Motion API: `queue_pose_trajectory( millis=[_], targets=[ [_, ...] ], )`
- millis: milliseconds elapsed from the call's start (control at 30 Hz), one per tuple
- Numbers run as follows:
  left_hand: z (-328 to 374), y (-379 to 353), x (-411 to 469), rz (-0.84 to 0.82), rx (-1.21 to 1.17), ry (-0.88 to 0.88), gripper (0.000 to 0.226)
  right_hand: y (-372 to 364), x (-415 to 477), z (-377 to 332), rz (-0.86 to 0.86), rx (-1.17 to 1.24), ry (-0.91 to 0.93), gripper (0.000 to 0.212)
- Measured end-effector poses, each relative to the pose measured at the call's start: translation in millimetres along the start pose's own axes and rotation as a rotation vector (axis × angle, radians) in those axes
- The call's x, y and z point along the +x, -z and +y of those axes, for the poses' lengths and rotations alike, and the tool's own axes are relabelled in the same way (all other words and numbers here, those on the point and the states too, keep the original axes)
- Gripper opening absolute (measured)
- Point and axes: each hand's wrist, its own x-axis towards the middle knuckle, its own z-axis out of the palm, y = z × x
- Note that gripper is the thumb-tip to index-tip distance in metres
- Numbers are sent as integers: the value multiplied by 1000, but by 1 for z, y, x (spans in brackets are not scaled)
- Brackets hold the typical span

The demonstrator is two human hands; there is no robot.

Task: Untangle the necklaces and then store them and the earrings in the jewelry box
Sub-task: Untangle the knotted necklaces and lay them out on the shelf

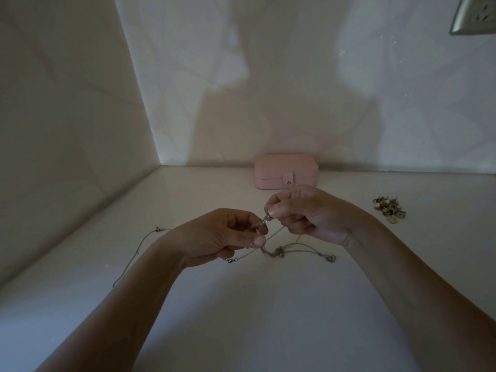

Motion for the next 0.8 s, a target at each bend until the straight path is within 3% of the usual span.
queue_pose_trajectory(
  millis=[233, 400, 500, 567, 633, 733, 800],
  targets=[
    [0, -1, 3, 172, -14, -50, 52, 4, 2, 3, -22, 96, -15, 31],
    [-3, 3, 7, 264, -43, -86, 29, 7, 0, 2, 88, 129, 7, 10],
    [-3, 2, 5, 173, 38, -52, 47, 6, -2, -1, 88, 94, -12, 21],
    [-2, -1, 4, 108, 63, -74, 43, 6, -3, -2, 62, 74, -32, 22],
    [-1, -2, 3, 82, 65, -111, 34, 7, -3, -2, 29, 99, -36, 11],
    [1, -3, 1, 36, 60, -159, 29, 11, -2, 1, -48, 140, -27, 33],
    [0, -4, 1, -8, 44, -197, 24, 10, -2, 2, -105, 165, -38, 37]
  ],
)
